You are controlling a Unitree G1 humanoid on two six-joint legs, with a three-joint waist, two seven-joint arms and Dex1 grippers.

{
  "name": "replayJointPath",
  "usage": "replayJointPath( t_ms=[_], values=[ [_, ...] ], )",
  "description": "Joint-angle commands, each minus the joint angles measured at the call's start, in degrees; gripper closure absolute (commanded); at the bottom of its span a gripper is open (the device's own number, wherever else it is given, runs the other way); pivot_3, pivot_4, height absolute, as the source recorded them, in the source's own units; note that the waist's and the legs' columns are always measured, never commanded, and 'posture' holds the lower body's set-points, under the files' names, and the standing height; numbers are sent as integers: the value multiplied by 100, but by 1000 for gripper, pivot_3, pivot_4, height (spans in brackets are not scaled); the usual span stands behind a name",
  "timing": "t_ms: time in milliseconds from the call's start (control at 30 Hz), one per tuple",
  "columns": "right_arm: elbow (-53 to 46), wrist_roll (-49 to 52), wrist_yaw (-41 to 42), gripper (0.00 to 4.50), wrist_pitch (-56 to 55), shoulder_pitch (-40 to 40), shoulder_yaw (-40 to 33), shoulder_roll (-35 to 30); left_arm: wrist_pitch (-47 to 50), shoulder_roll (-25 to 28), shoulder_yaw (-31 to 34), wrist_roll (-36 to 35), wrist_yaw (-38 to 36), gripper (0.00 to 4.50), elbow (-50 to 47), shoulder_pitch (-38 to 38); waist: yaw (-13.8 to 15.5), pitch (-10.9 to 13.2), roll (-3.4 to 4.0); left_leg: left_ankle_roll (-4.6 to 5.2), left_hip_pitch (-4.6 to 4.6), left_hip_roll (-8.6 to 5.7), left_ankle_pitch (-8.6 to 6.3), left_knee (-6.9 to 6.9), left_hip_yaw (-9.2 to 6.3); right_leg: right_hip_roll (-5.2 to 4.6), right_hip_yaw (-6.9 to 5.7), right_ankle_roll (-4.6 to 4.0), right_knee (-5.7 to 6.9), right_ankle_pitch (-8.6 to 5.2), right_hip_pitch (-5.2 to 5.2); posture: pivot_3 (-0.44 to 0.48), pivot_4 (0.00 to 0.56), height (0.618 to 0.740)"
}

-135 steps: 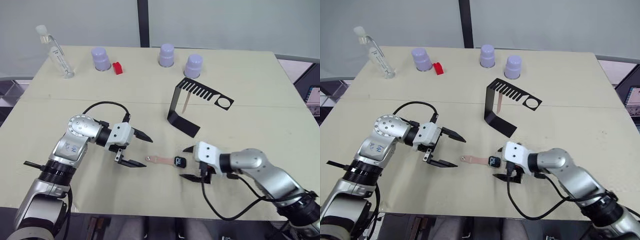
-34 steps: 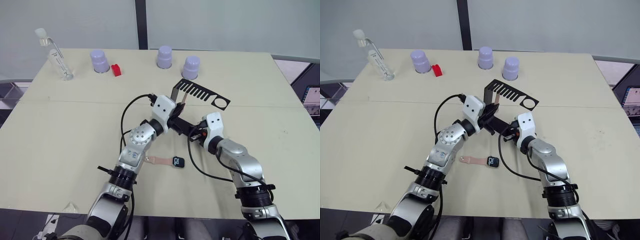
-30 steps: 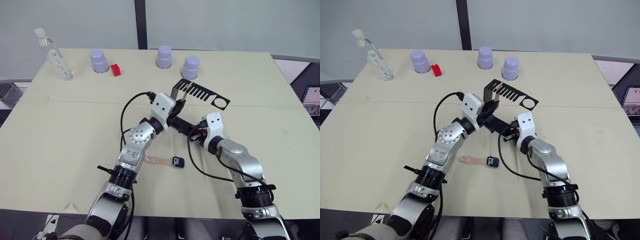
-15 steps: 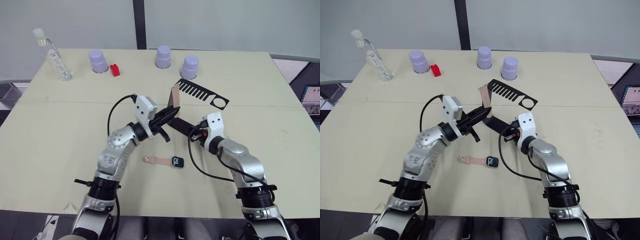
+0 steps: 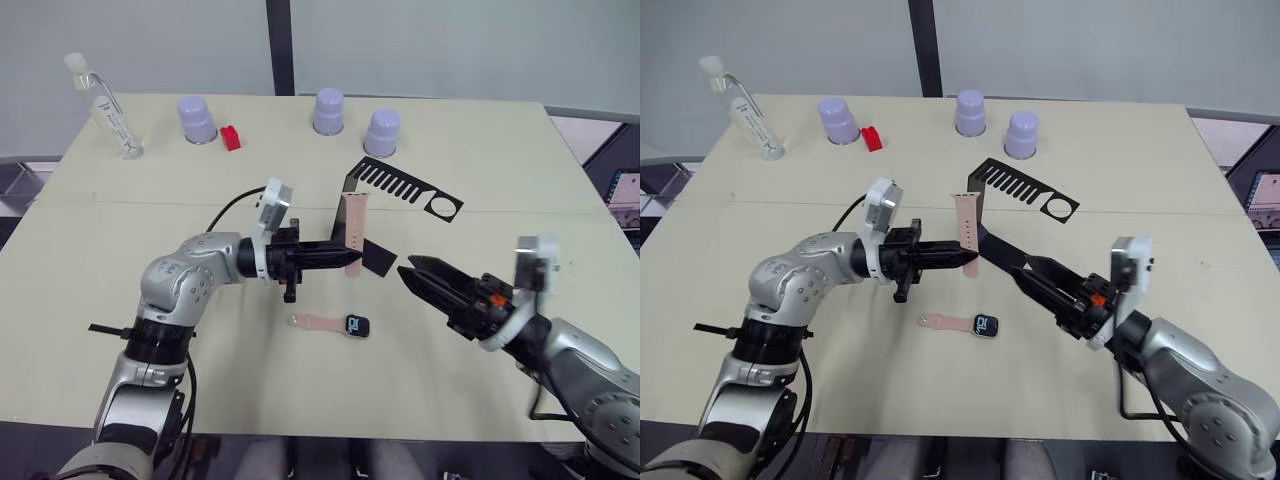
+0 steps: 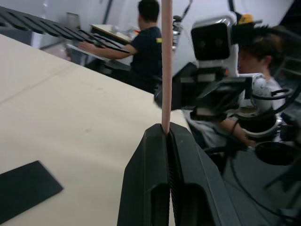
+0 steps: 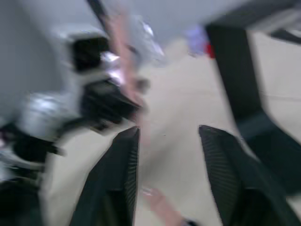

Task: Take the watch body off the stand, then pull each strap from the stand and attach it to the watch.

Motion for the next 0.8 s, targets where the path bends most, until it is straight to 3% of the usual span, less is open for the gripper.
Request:
replayJointPath(
  t_ms=[33,67,100,367,433,567,800],
  values=[
    [-170,1325,-1079,706,-488,-325,67,-155,353,-216,-85,-398,-342,4500,53,-343,-15,1,-1,10,0,0,-4,11,2,-2,3,2,1,1,3,0,150,739],
    [-153,1483,-1243,138,-559,-407,141,-210,373,-246,-127,-391,-411,4500,88,-389,-22,1,-1,12,-1,0,-3,14,3,-2,5,4,0,3,2,0,150,739],
    [-132,1591,-1368,58,-609,-493,235,-270,257,-282,-206,-286,-476,4500,132,-409,-22,1,-1,15,-1,0,0,14,3,-3,7,5,2,3,1,0,150,739],
    [82,1336,-1793,58,-854,-853,783,-448,260,-538,-267,-220,-566,4500,438,-572,8,0,0,2,-23,0,12,11,-1,-2,-2,0,2,0,-18,0,150,739],
    [87,1337,-1797,573,-919,-864,812,-434,251,-554,-283,-204,-564,4500,401,-543,11,1,0,1,-33,0,13,20,-2,-2,-3,4,-1,2,-20,0,150,739],
    [111,1281,-1771,2324,-1004,-887,908,-435,224,-563,-331,-164,-541,4500,289,-458,12,1,0,3,-40,-1,12,23,-2,-2,-4,11,-2,6,-19,0,150,739],
    [178,1286,-1703,2324,-1183,-939,1032,-343,352,-597,-230,-255,-441,4500,212,-470,11,1,0,5,-39,-1,12,22,-3,-2,-5,11,-11,6,-19,0,150,739]
  ],
)
